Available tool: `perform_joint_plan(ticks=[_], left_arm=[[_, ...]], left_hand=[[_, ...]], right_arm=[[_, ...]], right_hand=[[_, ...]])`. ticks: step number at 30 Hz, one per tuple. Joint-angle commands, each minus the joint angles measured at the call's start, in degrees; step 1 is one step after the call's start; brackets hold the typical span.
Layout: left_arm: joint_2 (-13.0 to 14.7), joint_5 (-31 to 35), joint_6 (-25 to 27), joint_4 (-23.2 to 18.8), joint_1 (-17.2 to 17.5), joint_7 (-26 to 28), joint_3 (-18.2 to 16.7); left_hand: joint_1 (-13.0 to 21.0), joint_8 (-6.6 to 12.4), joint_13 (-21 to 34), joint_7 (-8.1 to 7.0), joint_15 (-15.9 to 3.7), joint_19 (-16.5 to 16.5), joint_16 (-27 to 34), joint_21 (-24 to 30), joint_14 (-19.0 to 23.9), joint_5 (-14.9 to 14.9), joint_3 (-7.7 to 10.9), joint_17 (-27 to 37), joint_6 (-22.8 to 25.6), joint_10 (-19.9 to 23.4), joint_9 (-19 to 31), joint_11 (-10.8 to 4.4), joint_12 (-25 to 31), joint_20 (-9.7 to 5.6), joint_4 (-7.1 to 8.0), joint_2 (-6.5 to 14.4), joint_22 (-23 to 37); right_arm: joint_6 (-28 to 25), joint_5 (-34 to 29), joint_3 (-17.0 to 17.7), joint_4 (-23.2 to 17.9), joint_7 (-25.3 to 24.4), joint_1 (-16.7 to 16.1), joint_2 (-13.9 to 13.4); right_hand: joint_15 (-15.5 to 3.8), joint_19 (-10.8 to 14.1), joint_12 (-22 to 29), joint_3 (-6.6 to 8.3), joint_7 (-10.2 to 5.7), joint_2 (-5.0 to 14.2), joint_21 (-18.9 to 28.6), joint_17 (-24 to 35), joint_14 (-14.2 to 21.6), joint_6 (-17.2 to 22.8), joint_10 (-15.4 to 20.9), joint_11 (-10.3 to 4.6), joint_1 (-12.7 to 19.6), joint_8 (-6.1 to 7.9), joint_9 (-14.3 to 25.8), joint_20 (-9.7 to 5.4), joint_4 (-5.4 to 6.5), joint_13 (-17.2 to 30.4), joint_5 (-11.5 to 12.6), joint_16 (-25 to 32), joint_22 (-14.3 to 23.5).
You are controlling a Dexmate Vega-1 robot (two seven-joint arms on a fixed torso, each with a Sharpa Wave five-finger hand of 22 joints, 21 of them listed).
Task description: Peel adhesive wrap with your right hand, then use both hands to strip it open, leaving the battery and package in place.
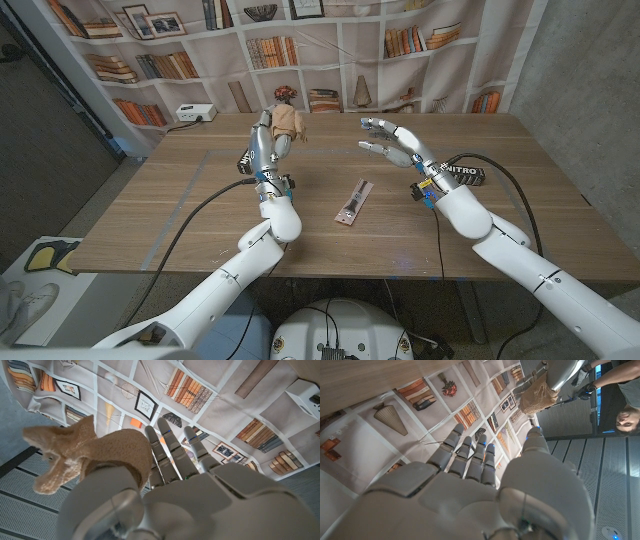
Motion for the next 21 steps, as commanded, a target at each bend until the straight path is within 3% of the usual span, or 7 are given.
perform_joint_plan(ticks=[1, 12, 21], left_arm=[[0.4, 1.6, 1.0, 0.5, -0.8, 0.1, 0.9], [1.8, 4.6, 2.4, 0.1, -1.1, 0.3, 2.3], [2.4, 5.6, 3.0, 0.1, -1.2, 0.2, 3.0]], left_hand=[[-0.6, 0.3, 0.1, -0.08, -0.12, 0.4, 0.0, -0.2, 0.3, 0.4, -0.09, 0.1, 0.0, -0.1, 0.0, 0.0, 0.1, -0.28, 0.01, 0.0, 0.1], [-0.4, 0.7, 0.1, 0.08, -0.36, 0.4, -0.1, -0.3, 0.3, 0.5, 0.05, 0.1, 0.4, 0.2, -0.2, -0.01, 0.2, -0.15, -0.5, 0.0, 0.0], [-0.5, 0.9, 0.1, 0.22, -0.23, 0.2, -0.1, -0.4, 0.3, 0.6, 0.09, 0.0, 0.5, 0.3, -0.3, -0.03, 0.3, 0.04, -0.59, 0.1, 0.0]], right_arm=[[-2.2, -3.3, -0.4, -1.7, -2.3, -0.7, 0.5], [-4.1, -6.1, -1.1, -3.9, -3.3, -1.2, 0.0], [-3.2, -7.3, -1.3, -4.4, -4.0, -1.4, 0.0]], right_hand=[[-4.31, 0.6, -0.2, 0.17, -0.49, 0.33, 0.3, 0.2, -0.2, 0.0, -0.3, 0.15, 0.9, -0.03, 0.3, -0.8, 0.06, 0.1, 0.0, 0.1, 0.3], [-4.76, 0.5, -0.4, 0.72, -0.8, 0.75, 0.2, 0.1, -1.0, -0.3, -0.9, -0.15, 1.9, -0.14, 0.3, -1.14, -0.31, 0.1, 0.1, -0.3, 0.3], [-4.88, 0.7, -0.5, -0.09, 0.06, -0.67, 0.3, 0.1, -1.3, -1.5, -1.6, 0.54, 1.1, -0.54, 0.3, -1.82, -0.03, 0.1, 0.0, -0.5, 0.3]])
